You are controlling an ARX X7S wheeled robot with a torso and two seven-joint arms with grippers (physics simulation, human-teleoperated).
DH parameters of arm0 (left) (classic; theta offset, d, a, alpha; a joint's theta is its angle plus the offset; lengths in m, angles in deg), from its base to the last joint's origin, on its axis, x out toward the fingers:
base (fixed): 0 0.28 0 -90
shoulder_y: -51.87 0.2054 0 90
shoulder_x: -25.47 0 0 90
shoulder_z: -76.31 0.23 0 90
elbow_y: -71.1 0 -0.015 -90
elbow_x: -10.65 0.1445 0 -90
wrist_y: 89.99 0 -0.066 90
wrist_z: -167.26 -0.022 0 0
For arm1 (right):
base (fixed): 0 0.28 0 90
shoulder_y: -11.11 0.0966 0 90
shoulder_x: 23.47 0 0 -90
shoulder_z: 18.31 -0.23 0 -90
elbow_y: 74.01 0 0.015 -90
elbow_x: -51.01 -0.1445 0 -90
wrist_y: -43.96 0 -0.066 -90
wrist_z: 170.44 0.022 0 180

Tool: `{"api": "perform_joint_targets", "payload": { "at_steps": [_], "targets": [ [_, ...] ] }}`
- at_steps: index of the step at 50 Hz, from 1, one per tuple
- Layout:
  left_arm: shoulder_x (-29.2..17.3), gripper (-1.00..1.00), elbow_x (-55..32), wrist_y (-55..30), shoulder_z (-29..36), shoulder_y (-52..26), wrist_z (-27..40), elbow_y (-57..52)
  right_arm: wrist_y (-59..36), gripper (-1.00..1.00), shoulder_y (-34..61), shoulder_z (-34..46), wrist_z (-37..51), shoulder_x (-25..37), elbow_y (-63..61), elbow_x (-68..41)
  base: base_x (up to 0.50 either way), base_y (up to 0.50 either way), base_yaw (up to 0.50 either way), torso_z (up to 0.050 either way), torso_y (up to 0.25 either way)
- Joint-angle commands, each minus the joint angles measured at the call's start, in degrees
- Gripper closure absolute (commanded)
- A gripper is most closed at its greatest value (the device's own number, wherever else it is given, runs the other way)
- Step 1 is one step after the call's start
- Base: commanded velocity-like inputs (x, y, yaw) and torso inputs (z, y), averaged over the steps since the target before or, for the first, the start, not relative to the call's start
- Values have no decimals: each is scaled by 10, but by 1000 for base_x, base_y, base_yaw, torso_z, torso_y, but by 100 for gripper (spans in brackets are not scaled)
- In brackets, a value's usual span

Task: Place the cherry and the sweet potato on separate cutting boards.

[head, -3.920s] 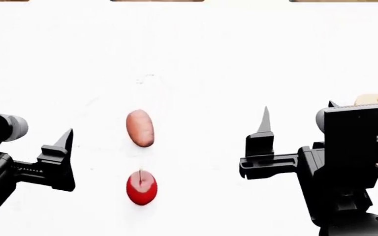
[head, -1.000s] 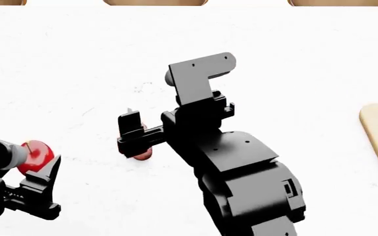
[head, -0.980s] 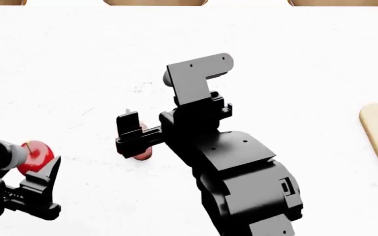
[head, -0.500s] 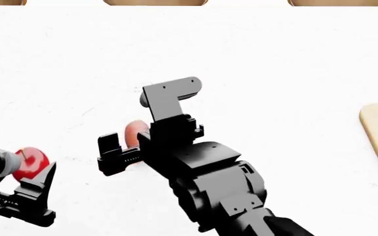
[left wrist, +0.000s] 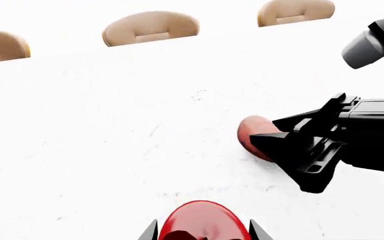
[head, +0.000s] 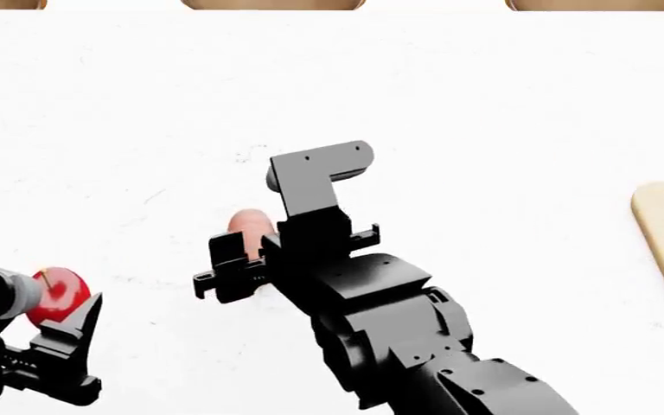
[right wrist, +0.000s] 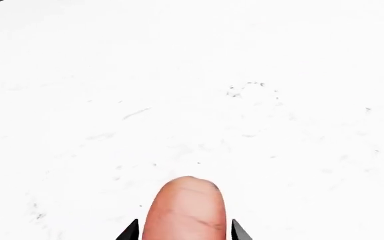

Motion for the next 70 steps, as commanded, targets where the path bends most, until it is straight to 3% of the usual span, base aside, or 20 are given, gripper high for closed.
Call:
{"api": "perform_joint_targets", "payload": {
  "at_steps": [1, 10, 22, 31, 49, 70],
  "targets": [
    [-2, 100, -7, 2, -2, 1, 4, 1, 24, 100, 13, 40, 13, 0, -1, -23, 0, 0, 0, 0, 0],
    [1, 100, -9, 8, 1, -7, 5, 3, 41, 100, 36, 35, 62, 62, -109, -15, 0, 0, 0, 0, 0],
    [7, 100, -8, 5, 5, -47, 12, 23, 36, 100, 79, 28, 212, 293, -467, -4, 0, 0, 0, 0, 0],
    [6, 100, -7, 13, 20, -57, 10, 33, 72, 100, 49, 19, 282, 397, -581, 11, 0, 0, 0, 0, 0],
    [3, 100, -14, 10, 16, -48, 14, 26, 94, 100, 30, 2, 314, 484, -499, 6, 0, 0, 0, 0, 1],
    [-3, 100, -18, 30, 13, -23, 10, 34, 71, 100, 27, 5, 510, 423, -309, 14, 0, 0, 0, 0, 0]
  ]
}}
